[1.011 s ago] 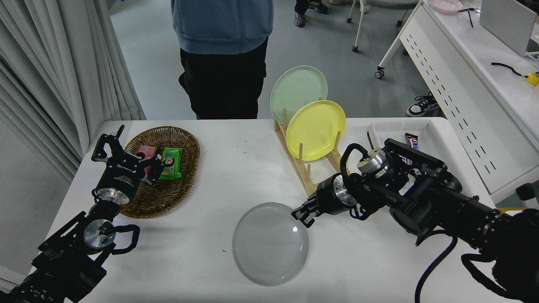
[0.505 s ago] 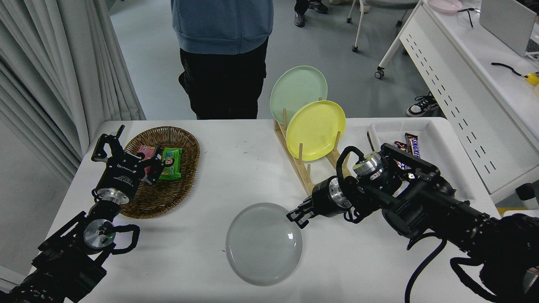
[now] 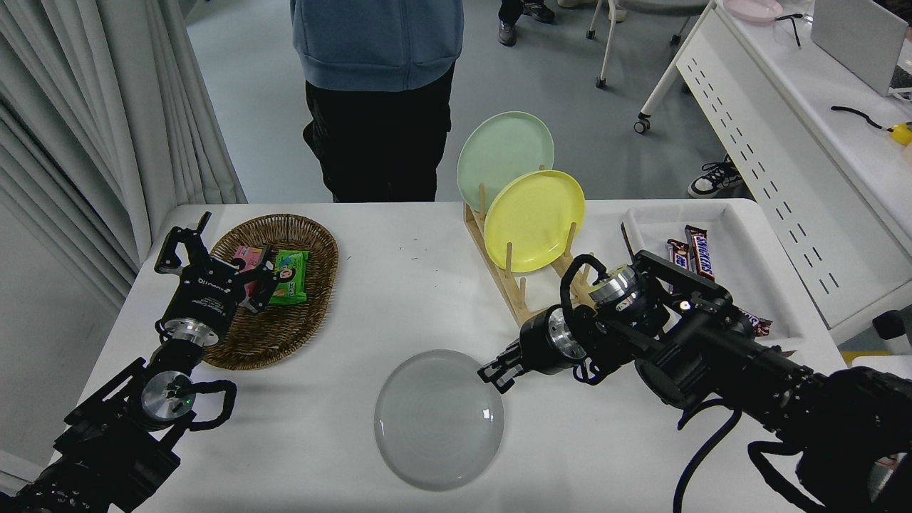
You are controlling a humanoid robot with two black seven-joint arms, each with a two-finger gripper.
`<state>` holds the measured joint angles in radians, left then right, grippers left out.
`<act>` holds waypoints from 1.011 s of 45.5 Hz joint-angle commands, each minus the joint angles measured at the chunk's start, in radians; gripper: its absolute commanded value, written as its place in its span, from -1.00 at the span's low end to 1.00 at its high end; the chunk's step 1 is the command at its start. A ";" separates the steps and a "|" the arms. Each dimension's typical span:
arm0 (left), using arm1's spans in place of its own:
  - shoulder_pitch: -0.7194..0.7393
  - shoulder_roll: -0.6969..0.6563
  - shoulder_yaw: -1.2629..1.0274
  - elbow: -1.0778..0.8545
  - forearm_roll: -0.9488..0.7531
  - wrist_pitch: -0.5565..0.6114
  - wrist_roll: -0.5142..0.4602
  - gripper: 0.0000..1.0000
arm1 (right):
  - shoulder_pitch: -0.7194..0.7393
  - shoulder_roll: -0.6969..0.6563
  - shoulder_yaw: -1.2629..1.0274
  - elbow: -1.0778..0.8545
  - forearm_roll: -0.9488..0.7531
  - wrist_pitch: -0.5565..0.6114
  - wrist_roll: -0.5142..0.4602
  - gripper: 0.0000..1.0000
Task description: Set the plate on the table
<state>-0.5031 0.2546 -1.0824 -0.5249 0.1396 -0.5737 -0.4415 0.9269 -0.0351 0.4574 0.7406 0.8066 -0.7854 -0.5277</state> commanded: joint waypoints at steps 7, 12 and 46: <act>0.000 0.000 -0.001 0.000 0.000 0.000 0.000 1.00 | -0.016 0.006 0.000 -0.007 -0.010 0.000 0.000 -1.00; 0.000 0.000 -0.001 0.000 0.000 0.000 0.000 1.00 | -0.016 0.006 -0.002 -0.007 -0.011 0.000 0.000 -1.00; 0.000 0.000 -0.001 0.000 0.000 0.000 0.000 1.00 | -0.022 0.011 0.003 -0.007 -0.015 0.000 0.000 -1.00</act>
<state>-0.5031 0.2547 -1.0821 -0.5251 0.1396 -0.5737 -0.4416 0.9044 -0.0239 0.4579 0.7333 0.7919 -0.7854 -0.5277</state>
